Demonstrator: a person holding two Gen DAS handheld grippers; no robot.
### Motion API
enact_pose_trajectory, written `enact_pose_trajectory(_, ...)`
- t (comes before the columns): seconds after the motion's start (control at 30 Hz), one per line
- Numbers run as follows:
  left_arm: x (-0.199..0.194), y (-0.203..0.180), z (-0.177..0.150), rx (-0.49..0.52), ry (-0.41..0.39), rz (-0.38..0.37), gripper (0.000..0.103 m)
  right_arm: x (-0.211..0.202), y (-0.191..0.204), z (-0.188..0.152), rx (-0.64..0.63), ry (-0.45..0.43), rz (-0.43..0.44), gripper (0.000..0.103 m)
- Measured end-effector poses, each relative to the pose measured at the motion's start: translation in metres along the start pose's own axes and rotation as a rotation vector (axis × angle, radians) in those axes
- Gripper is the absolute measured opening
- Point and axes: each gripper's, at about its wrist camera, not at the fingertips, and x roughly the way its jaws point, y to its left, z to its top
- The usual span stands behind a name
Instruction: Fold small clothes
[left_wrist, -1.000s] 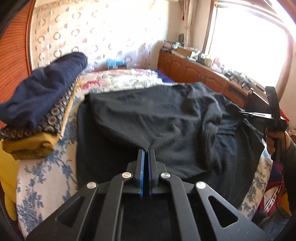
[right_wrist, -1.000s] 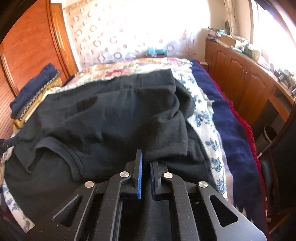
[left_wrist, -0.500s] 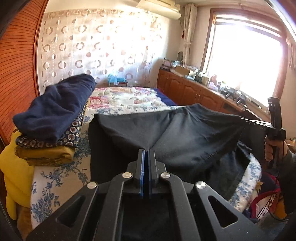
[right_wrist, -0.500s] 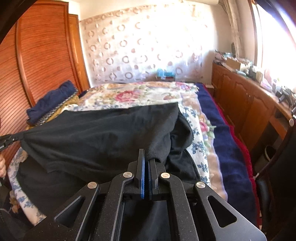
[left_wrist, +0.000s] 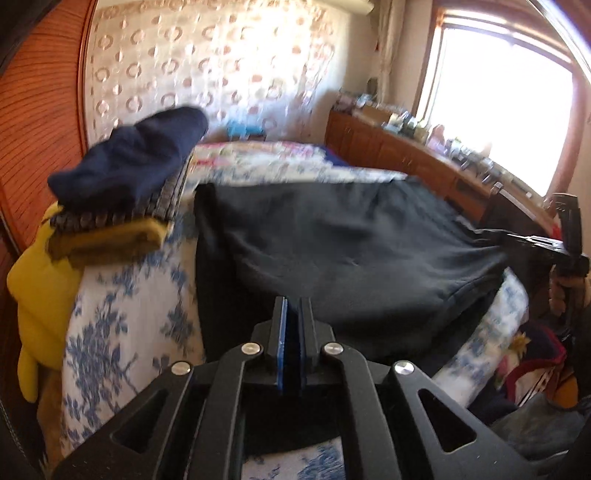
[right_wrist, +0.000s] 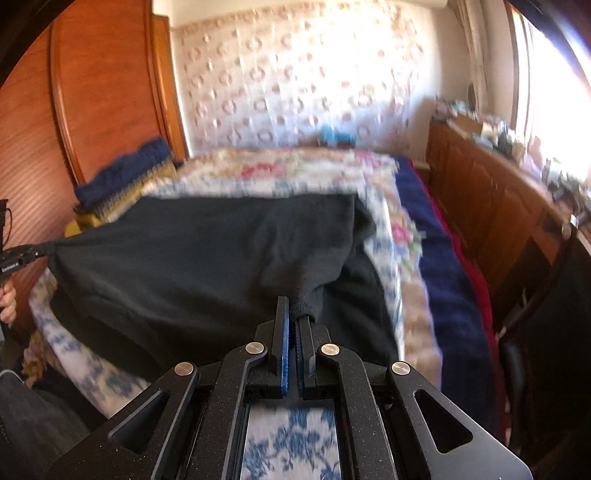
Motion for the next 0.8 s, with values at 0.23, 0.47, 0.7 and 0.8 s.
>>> enact_pose_trajectory(0.23,0.011,0.012,-0.013,-0.029,0.055,0.019,0.036,0.008,-0.011,-0.018,0.029,0.04,-0.017,0.014)
enact_pose_trajectory(0.47,0.021,0.016,-0.019,-0.026,0.086,0.059,0.043,-0.001,-0.012,-0.021,0.015,0.036,-0.05,0.054)
enact_pose_trajectory(0.7,0.031,0.021,-0.025,-0.046,0.12,0.058,0.046,-0.003,-0.02,-0.022,0.037,0.021,-0.093,0.063)
enact_pose_trajectory(0.8,0.032,0.023,-0.027,-0.057,0.116,0.053,0.048,0.001,-0.017,-0.021,0.037,0.02,-0.085,0.068)
